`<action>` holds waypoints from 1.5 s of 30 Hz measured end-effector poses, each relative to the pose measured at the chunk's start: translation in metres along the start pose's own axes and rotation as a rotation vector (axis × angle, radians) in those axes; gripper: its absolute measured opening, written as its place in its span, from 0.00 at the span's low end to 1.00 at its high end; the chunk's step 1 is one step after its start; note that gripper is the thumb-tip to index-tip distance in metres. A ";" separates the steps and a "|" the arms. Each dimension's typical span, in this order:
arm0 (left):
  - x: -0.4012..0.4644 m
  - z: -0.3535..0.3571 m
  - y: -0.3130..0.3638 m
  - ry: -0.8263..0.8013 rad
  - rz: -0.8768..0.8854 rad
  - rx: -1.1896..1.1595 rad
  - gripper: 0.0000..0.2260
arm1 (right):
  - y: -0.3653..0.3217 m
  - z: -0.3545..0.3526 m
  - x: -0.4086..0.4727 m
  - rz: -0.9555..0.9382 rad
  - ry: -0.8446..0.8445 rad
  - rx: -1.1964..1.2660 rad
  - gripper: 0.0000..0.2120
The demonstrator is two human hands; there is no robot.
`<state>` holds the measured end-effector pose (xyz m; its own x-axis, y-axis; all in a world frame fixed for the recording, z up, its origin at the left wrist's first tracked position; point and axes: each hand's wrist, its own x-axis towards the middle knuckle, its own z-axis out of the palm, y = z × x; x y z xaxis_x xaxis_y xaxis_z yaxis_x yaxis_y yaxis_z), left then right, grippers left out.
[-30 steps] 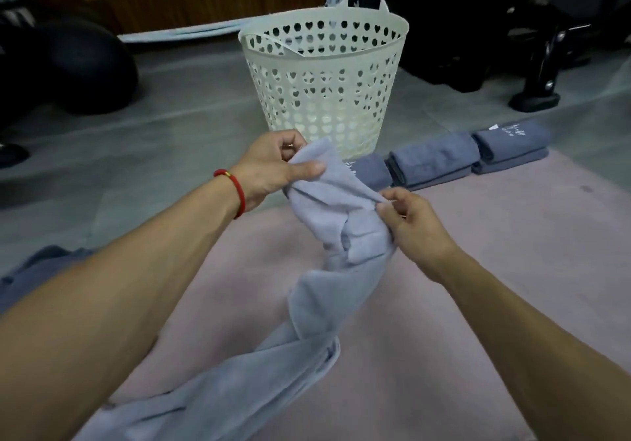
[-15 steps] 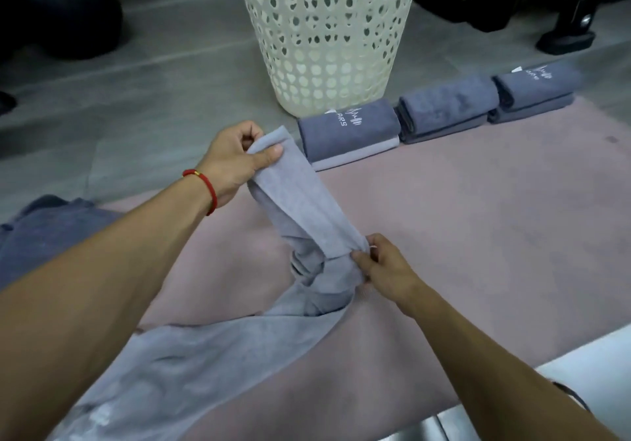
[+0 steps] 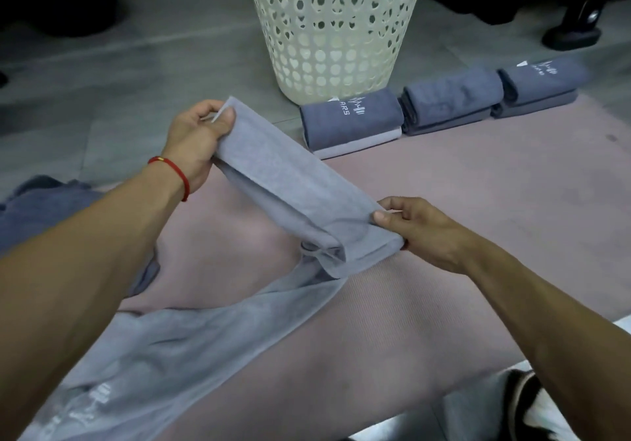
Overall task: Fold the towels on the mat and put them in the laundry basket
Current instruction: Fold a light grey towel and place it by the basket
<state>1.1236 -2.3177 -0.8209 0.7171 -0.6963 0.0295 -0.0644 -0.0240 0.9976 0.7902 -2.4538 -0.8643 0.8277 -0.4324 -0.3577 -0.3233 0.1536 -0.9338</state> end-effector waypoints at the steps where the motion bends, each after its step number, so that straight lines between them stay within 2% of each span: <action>1: 0.002 -0.001 0.003 -0.008 0.023 0.012 0.03 | 0.000 -0.002 -0.002 0.042 -0.054 -0.016 0.17; 4: 0.005 -0.002 0.008 -0.019 0.051 0.048 0.03 | 0.007 0.000 -0.006 0.160 -0.231 -0.197 0.16; 5: 0.006 -0.004 0.007 -0.008 0.055 0.065 0.03 | 0.012 0.002 -0.007 0.165 -0.241 -0.229 0.15; 7: 0.005 -0.008 0.004 0.021 0.063 0.087 0.02 | 0.021 0.002 -0.007 0.123 -0.147 -0.141 0.16; 9: 0.002 -0.011 0.000 0.043 0.066 0.081 0.03 | 0.021 -0.003 -0.007 0.077 0.045 -0.015 0.17; 11: 0.000 -0.011 -0.002 0.060 0.070 0.066 0.04 | 0.012 -0.013 -0.007 0.041 0.161 -0.040 0.18; 13: 0.001 -0.006 0.002 0.083 0.063 0.032 0.05 | 0.000 -0.029 -0.012 0.051 0.121 -0.052 0.18; 16: 0.007 0.009 0.014 0.101 0.029 -0.035 0.06 | -0.023 -0.067 -0.031 0.168 -0.042 -0.089 0.20; 19: 0.019 0.036 0.032 0.053 0.013 -0.103 0.06 | -0.050 -0.107 -0.058 0.227 -0.064 -0.225 0.13; 22: 0.033 0.083 0.053 -0.002 0.070 -0.065 0.07 | -0.071 -0.143 -0.088 0.218 0.081 -0.254 0.09; 25: 0.045 0.144 0.070 -0.035 0.175 0.078 0.08 | -0.074 -0.177 -0.119 0.171 0.312 -0.082 0.12; 28: 0.054 0.213 0.069 -0.131 0.190 0.190 0.08 | -0.064 -0.215 -0.154 0.134 0.543 0.081 0.15; 30: 0.059 0.261 0.060 -0.190 0.175 0.244 0.06 | -0.045 -0.238 -0.178 0.140 0.595 0.089 0.21; 33: 0.068 0.332 0.042 -0.198 0.120 0.327 0.06 | -0.005 -0.273 -0.208 0.191 0.596 0.054 0.38; 35: 0.073 0.377 0.024 -0.245 0.150 0.404 0.07 | 0.024 -0.293 -0.217 0.265 0.634 -0.128 0.36; 38: 0.080 0.443 0.001 -0.379 0.256 0.598 0.06 | 0.076 -0.321 -0.214 0.426 0.747 -0.596 0.25; 39: 0.084 0.466 -0.004 -0.388 0.285 0.647 0.06 | 0.092 -0.328 -0.209 0.442 0.809 -0.626 0.23; 40: 0.090 0.489 -0.007 -0.382 0.308 0.674 0.07 | 0.107 -0.334 -0.204 0.426 0.877 -0.554 0.21; 42: 0.103 0.531 -0.009 -0.341 0.320 0.729 0.08 | 0.128 -0.350 -0.190 0.336 0.998 -0.239 0.16; 45: 0.119 0.583 -0.013 -0.269 0.291 0.833 0.09 | 0.138 -0.380 -0.184 0.351 0.996 0.188 0.08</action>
<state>0.8054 -2.8180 -0.8665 0.4159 -0.8965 0.1529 -0.7705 -0.2581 0.5828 0.4191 -2.6910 -0.9228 -0.0721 -0.8545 -0.5144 -0.3240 0.5079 -0.7982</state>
